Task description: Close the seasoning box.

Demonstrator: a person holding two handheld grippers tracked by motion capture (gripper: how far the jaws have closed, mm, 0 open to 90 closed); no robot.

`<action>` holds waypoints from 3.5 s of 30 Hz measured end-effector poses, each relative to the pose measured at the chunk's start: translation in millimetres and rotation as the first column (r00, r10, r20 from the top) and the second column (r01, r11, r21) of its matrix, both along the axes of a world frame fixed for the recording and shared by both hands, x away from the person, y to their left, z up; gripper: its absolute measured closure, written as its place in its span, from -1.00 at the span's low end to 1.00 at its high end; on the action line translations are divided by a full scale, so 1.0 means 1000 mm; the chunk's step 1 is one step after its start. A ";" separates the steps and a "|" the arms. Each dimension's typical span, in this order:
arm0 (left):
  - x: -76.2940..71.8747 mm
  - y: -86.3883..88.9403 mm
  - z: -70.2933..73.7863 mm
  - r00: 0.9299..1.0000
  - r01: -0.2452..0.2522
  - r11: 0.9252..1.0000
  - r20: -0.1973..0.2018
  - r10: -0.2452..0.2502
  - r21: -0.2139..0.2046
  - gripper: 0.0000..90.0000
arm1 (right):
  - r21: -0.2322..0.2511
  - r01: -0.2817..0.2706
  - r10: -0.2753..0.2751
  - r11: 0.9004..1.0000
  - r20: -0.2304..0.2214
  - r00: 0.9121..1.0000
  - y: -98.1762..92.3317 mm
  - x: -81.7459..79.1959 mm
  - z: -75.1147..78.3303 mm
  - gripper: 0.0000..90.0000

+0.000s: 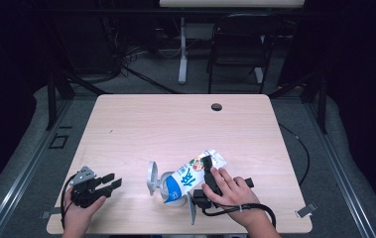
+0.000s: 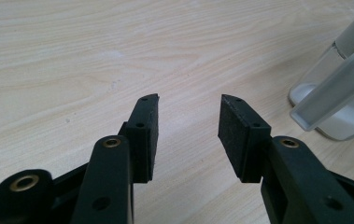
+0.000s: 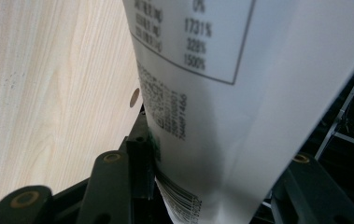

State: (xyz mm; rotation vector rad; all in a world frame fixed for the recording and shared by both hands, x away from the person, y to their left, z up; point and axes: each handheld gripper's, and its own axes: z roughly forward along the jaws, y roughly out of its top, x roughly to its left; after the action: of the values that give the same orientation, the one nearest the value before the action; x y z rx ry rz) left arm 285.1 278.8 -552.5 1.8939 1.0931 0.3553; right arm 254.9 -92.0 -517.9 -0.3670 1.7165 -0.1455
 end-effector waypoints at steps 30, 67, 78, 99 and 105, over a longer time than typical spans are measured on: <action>0.000 0.001 0.000 1.000 -0.004 1.000 -0.002 0.004 0.003 0.30 | -0.003 -0.004 0.004 1.000 0.005 1.000 0.000 0.000 0.001 0.32; 0.001 0.001 -0.001 1.000 -0.005 1.000 -0.006 0.005 0.005 0.30 | -0.006 -0.012 0.012 1.000 0.021 1.000 -0.001 -0.001 0.000 0.36; 0.001 0.001 -0.002 1.000 -0.005 1.000 -0.008 0.005 0.003 0.30 | -0.013 -0.008 0.008 1.000 0.029 1.000 0.000 -0.001 0.001 0.38; 0.001 0.002 -0.002 1.000 -0.007 1.000 -0.009 0.007 0.006 0.30 | -0.010 -0.012 0.012 1.000 0.030 0.999 -0.001 -0.002 0.001 0.42; 0.001 0.001 -0.002 1.000 -0.006 1.000 -0.007 0.006 0.005 0.30 | 0.003 -0.021 0.021 1.000 0.023 1.000 -0.001 -0.001 0.001 0.43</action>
State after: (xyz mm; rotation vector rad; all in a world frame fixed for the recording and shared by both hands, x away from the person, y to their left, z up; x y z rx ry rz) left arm 286.2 280.2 -554.6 1.8981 1.1038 0.3550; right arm 253.6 -92.9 -517.1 -0.3799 1.6899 -0.1310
